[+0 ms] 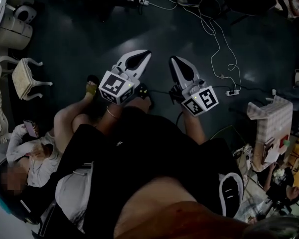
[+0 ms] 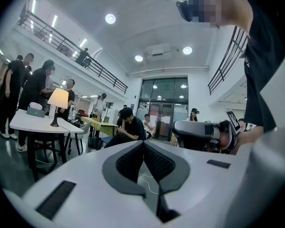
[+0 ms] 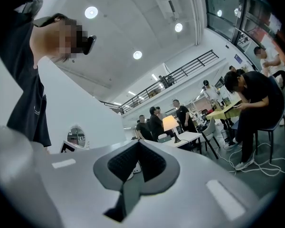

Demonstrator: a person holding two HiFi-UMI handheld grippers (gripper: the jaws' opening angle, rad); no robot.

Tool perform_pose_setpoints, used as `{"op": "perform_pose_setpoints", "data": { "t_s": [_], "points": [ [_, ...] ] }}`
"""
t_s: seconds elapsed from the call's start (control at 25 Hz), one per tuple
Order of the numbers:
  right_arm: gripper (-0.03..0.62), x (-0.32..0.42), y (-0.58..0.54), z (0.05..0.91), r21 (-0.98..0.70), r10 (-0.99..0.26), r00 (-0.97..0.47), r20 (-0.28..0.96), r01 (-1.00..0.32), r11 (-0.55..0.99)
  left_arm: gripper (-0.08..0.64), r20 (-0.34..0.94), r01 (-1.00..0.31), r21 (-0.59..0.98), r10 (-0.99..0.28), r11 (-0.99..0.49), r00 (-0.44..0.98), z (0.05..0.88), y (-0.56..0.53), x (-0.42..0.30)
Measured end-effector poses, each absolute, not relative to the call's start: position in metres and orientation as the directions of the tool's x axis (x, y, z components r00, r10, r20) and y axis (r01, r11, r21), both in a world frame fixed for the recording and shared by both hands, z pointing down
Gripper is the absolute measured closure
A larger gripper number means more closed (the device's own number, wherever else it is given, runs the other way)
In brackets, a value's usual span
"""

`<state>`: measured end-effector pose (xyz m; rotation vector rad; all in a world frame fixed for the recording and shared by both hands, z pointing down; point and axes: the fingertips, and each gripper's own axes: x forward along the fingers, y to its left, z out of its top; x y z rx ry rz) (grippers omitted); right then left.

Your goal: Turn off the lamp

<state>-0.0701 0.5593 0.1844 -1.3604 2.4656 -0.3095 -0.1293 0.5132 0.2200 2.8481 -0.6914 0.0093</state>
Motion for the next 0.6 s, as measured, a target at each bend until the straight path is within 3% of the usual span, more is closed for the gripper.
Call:
{"op": "perform_pose_setpoints", "data": {
  "t_s": [0.6],
  "points": [
    [0.592,-0.036,0.481,0.178,-0.354,-0.856,-0.497,-0.142,-0.782,0.513,0.552,0.037,-0.441,0.216,-0.444,-0.871,0.895,0.217,0.440,-0.096]
  ]
}}
